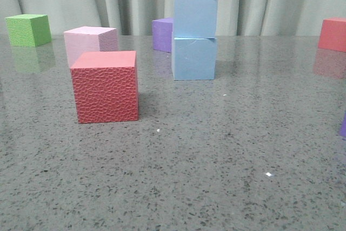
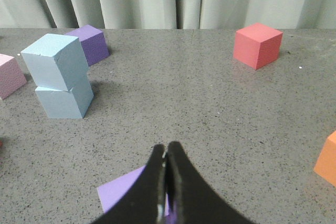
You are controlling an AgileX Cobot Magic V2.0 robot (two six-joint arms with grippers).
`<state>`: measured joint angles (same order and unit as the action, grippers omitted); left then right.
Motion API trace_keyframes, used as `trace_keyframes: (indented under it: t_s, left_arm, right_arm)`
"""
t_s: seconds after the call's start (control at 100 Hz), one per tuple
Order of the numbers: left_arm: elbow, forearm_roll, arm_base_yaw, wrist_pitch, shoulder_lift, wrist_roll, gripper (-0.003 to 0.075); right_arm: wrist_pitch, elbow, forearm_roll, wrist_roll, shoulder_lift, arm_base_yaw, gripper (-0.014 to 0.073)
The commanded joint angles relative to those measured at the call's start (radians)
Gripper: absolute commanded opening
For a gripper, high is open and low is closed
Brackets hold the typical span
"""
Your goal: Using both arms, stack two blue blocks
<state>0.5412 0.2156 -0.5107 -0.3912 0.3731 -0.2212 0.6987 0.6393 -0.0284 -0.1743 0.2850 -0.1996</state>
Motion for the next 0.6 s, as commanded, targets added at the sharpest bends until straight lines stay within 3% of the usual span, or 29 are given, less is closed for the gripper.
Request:
trace_keyframes:
  t_s: [0.0,0.23,0.42,0.59]
  left_arm:
    - [-0.013,-0.019,0.047,0.147,-0.016,0.025,-0.0019]
    - [-0.139,-0.047,0.189,0.191,-0.116,0.061,-0.0019]
    - [-0.284,-0.087,0.307,0.326,-0.21,0.075,-0.0019]
    - [-0.382,-0.129,0.402,0.334,-0.281,0.075,-0.0019]
  right_arm:
    - [-0.081,0.022,-0.013,0.008,0.011,0.003,-0.0069]
    - [-0.081,0.022,-0.013,0.008,0.011,0.003,-0.0069]
    - [-0.081,0.022,-0.013,0.008,0.011,0.003,-0.0069]
    - [-0.081,0.022,-0.013,0.008,0.011,0.003,-0.0069]
